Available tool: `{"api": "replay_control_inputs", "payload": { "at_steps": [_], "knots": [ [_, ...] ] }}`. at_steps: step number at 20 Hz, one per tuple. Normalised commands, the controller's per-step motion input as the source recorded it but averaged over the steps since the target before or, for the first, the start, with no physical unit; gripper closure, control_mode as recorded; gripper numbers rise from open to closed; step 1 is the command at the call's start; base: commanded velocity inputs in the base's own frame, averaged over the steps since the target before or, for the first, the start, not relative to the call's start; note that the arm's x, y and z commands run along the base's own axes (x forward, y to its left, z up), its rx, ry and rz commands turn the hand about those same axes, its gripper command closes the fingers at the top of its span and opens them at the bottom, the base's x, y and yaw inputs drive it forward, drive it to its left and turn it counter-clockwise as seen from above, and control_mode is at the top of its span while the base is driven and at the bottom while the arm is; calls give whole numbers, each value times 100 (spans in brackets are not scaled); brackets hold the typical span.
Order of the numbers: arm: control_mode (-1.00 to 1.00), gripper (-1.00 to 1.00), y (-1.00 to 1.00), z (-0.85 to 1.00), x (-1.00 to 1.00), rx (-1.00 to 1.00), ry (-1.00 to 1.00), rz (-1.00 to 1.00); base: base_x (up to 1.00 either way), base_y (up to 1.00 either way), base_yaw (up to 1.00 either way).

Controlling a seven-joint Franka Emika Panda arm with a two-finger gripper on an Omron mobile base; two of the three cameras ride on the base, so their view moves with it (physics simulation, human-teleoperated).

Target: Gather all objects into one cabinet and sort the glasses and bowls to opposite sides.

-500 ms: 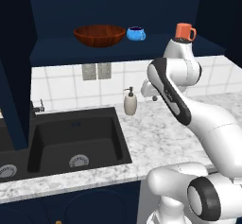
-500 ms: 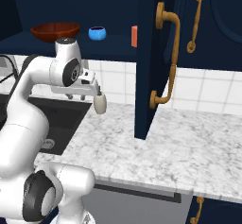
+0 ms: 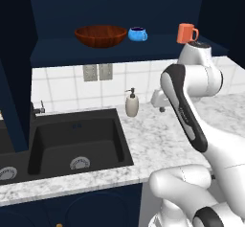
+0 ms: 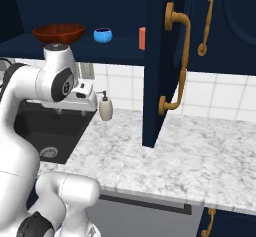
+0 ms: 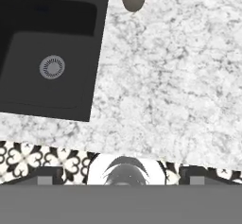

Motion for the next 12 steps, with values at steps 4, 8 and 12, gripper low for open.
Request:
{"api": "replay_control_inputs", "payload": {
  "at_steps": [4, 8, 12],
  "knots": [
    [-100, -100, -21, 39, -57, 0, -1, 0, 0, 0, 0],
    [-100, -100, -11, 53, -54, 0, -13, 0, 0, 0, 0],
    [-100, -100, -2, 31, -49, 0, -10, 0, 0, 0, 0]
  ]
}}
